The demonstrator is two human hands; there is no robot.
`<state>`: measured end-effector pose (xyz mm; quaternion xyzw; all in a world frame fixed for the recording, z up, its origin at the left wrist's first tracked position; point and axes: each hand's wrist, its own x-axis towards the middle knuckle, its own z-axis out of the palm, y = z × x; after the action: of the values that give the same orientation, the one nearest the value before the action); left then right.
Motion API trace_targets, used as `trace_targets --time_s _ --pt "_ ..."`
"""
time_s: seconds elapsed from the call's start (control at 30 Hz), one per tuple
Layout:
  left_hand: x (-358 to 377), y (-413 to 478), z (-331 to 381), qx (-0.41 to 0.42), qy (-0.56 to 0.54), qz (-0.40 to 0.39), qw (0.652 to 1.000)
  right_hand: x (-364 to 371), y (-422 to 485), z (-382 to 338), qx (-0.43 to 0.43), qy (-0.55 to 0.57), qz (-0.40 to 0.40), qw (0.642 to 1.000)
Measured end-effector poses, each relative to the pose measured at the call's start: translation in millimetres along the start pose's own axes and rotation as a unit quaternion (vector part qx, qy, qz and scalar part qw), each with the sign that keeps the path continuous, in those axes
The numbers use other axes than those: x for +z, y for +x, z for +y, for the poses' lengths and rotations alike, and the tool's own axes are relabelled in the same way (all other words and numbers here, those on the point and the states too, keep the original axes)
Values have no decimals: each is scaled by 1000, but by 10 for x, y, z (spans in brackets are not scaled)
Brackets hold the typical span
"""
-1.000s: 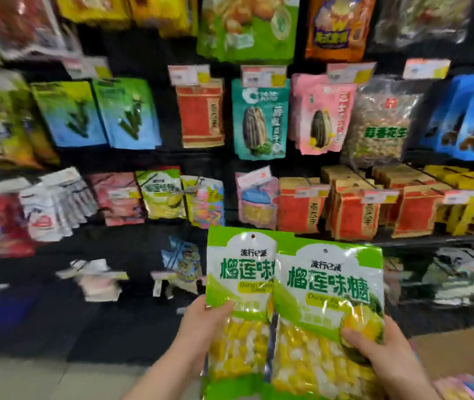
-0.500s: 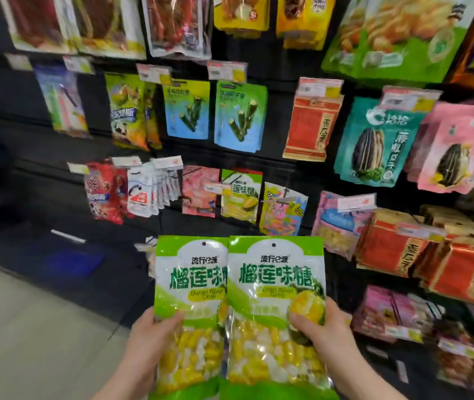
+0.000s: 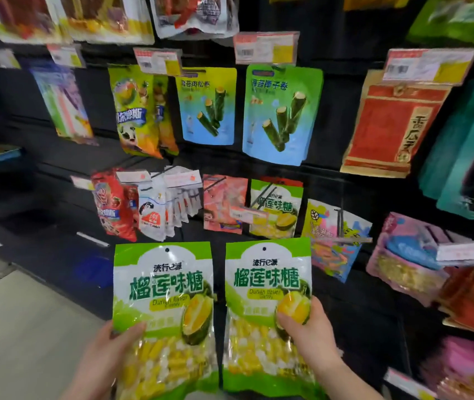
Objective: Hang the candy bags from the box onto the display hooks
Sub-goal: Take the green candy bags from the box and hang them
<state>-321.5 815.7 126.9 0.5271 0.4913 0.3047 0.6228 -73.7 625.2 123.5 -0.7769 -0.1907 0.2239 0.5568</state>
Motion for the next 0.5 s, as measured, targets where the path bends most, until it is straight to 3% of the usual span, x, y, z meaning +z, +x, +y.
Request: trace_targets --time_s 0.2,0.5 --pt "123 631 -7 -18 -13 8 1000 255 609 4 19 -39 13 999" --pt "95 1240 178 -15 10 -27 999 574 897 -96 22 -10 31 999"
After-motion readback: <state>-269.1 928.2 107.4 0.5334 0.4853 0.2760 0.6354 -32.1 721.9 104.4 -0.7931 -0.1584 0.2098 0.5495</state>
